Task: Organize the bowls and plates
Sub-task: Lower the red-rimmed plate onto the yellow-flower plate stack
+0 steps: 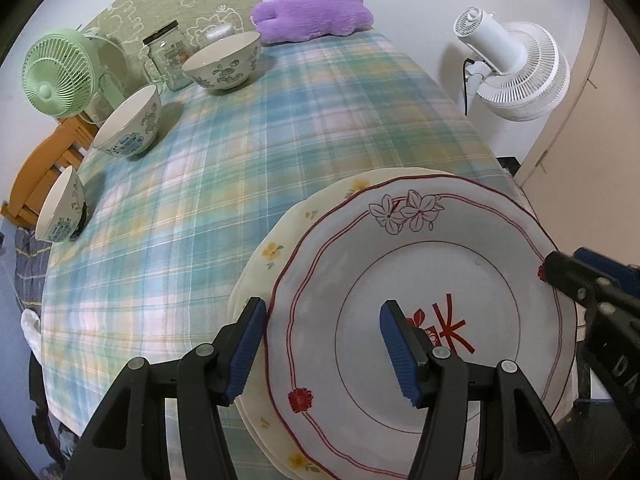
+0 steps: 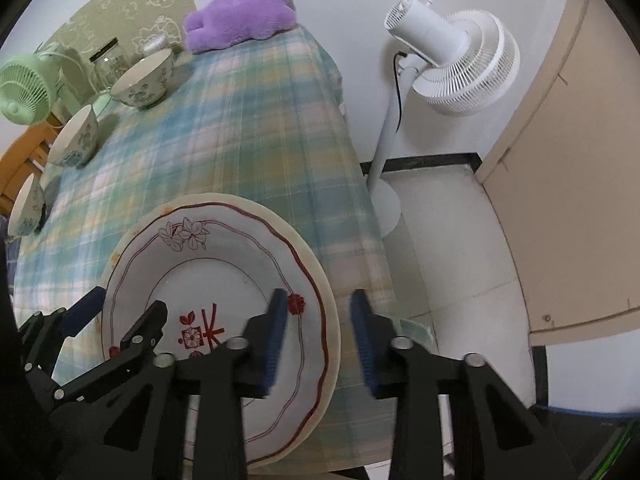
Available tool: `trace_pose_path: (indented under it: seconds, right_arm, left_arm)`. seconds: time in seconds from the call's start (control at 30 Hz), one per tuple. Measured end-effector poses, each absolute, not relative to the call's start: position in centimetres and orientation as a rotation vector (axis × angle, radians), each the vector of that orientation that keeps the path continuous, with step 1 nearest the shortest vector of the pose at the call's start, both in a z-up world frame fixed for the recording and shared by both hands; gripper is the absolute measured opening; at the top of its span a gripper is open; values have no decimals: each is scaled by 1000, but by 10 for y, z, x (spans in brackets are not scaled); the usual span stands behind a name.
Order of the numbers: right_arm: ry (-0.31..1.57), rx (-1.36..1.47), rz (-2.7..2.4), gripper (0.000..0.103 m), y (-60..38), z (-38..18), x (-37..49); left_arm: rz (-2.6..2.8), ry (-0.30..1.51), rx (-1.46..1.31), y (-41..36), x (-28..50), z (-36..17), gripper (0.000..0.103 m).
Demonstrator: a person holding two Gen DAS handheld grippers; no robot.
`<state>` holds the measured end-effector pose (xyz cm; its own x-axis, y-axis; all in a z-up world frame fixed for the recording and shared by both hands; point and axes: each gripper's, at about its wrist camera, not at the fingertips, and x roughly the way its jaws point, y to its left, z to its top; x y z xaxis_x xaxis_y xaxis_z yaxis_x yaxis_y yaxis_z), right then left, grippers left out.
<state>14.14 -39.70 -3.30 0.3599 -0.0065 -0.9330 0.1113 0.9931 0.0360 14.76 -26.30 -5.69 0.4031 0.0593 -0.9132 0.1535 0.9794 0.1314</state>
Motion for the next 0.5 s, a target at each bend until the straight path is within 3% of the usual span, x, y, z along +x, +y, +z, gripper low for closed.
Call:
trace_pose_path:
  seconds: [0.4,0.5]
  right_arm:
    - [1240,47,19,25,-381,-44,156]
    - [1244,37,42,27,-380,-44,159]
  left_arm:
    - [9,1175,155,-252,151,-57,68]
    - [11,1181,151,-253,149,-57,74]
